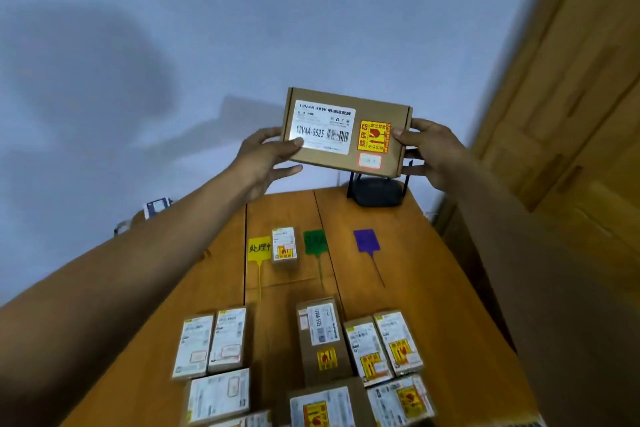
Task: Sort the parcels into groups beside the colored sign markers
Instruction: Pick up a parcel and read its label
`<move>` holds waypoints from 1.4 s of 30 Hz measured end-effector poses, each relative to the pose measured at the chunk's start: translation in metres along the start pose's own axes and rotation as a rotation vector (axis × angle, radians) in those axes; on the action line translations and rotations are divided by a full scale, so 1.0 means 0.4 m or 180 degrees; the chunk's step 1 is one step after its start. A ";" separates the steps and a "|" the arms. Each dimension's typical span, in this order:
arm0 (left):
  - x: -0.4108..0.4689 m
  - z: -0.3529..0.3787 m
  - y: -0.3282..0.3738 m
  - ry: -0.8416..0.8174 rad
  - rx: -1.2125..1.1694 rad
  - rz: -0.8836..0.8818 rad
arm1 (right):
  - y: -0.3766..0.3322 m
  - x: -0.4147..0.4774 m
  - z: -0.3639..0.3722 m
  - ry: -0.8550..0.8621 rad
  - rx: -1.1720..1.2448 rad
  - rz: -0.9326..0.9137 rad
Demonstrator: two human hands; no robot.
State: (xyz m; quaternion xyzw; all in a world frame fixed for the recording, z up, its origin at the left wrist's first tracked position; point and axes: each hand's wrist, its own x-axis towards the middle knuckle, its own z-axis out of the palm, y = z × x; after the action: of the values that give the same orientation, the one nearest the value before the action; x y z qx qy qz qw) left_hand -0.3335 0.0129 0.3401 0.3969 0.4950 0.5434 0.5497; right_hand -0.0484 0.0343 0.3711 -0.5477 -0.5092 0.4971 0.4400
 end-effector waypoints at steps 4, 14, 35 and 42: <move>0.123 0.019 -0.182 0.0073 0.0292 -0.0559 | 0.180 0.135 -0.019 0.0056 -0.0023 0.0489; 0.324 0.019 -0.554 0.0351 0.0494 -0.1620 | 0.571 0.389 -0.012 -0.0056 0.0020 0.1451; 0.206 -0.263 -0.843 0.0890 0.0372 -0.2799 | 0.906 0.438 0.223 -0.1343 -0.0342 0.2476; 0.136 -0.400 -0.907 0.1203 0.0479 -0.2902 | 0.981 0.379 0.386 -0.1555 -0.0483 0.2679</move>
State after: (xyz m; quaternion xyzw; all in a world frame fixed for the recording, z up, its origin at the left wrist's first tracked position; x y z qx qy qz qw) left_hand -0.4197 0.0162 -0.0508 0.0732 0.7469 0.2730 0.6019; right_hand -0.1564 0.1443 -0.0497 -0.6038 -0.3668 0.7072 0.0276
